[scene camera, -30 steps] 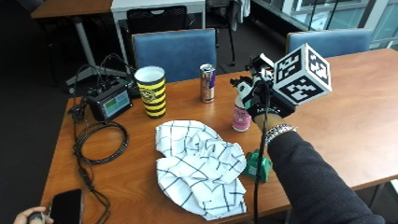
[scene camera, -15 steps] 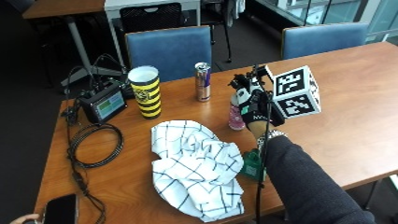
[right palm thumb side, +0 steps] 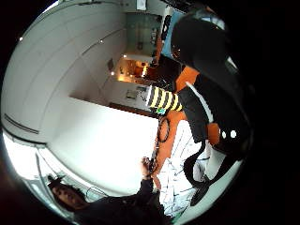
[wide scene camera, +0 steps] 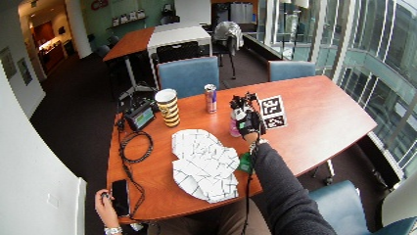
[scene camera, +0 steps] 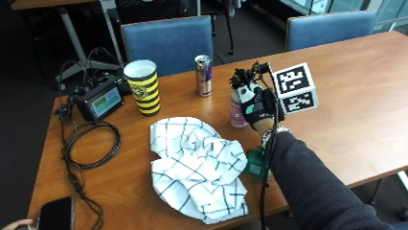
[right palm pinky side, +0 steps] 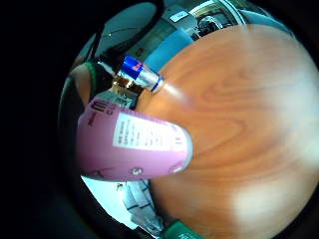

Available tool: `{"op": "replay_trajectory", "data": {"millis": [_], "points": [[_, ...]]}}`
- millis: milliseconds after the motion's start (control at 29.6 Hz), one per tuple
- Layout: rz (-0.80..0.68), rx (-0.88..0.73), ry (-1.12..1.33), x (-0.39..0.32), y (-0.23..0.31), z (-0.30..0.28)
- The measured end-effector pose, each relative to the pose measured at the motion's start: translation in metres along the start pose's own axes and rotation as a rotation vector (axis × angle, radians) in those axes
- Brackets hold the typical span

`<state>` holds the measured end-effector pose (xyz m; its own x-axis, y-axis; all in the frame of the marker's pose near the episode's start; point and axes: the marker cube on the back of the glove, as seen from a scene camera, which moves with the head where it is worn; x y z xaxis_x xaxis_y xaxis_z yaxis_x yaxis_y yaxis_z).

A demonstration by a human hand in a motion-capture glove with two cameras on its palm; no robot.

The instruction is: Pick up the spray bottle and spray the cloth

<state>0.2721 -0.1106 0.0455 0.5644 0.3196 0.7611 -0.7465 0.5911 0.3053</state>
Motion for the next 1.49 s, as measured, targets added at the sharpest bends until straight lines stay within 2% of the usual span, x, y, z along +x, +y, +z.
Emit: {"op": "replay_trajectory", "data": {"millis": [406,642,811,1014,1217,1487], "points": [[-0.14,0.01,-0.067,-0.049,-0.025,-0.011],[-0.17,0.015,-0.101,-0.069,-0.031,-0.012],[-0.155,0.011,-0.106,-0.06,-0.028,-0.012],[-0.073,-0.009,-0.108,-0.014,-0.008,-0.01],[-0.025,-0.104,-0.102,0.028,0.02,0.009],[-0.137,-0.186,-0.1,-0.016,0.016,-0.012]]}}
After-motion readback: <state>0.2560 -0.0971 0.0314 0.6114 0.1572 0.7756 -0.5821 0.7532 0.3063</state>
